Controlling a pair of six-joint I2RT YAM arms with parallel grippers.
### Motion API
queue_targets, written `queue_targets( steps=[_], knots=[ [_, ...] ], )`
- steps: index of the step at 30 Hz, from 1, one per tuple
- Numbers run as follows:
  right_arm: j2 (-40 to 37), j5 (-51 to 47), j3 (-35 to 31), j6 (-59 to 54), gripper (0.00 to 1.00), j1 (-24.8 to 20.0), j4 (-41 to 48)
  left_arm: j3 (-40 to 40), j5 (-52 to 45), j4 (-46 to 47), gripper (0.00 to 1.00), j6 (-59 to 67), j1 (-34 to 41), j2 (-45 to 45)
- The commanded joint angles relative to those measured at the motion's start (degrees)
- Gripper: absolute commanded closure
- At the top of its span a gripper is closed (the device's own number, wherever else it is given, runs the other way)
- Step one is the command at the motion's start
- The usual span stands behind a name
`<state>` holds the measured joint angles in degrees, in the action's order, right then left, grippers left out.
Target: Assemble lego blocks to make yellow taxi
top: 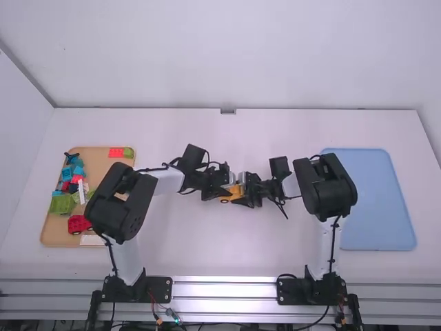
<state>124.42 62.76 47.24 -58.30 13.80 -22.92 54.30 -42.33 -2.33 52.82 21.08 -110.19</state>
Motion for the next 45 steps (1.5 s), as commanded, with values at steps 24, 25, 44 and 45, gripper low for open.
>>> queue_targets(
  steps=[24,25,44,45],
  knots=[
    [0.74,-1.36,-0.35,1.11,0.44,1.62,0.66,-1.11,6.8,0.61,0.73,0.35,2.93,-3.89],
    [0.74,-1.31,-0.35,1.03,0.44,1.62,0.63,-0.85,6.86,0.63,0.73,-0.61,2.93,-3.82],
    [0.74,-1.33,-0.35,1.03,0.44,1.57,0.66,-0.2,6.84,1.92,0.68,-1.36,2.45,-1.18],
    [0.74,-1.31,-0.35,1.05,0.44,1.57,0.63,-0.2,6.84,1.95,0.68,-1.36,2.45,-1.09]
  ],
)
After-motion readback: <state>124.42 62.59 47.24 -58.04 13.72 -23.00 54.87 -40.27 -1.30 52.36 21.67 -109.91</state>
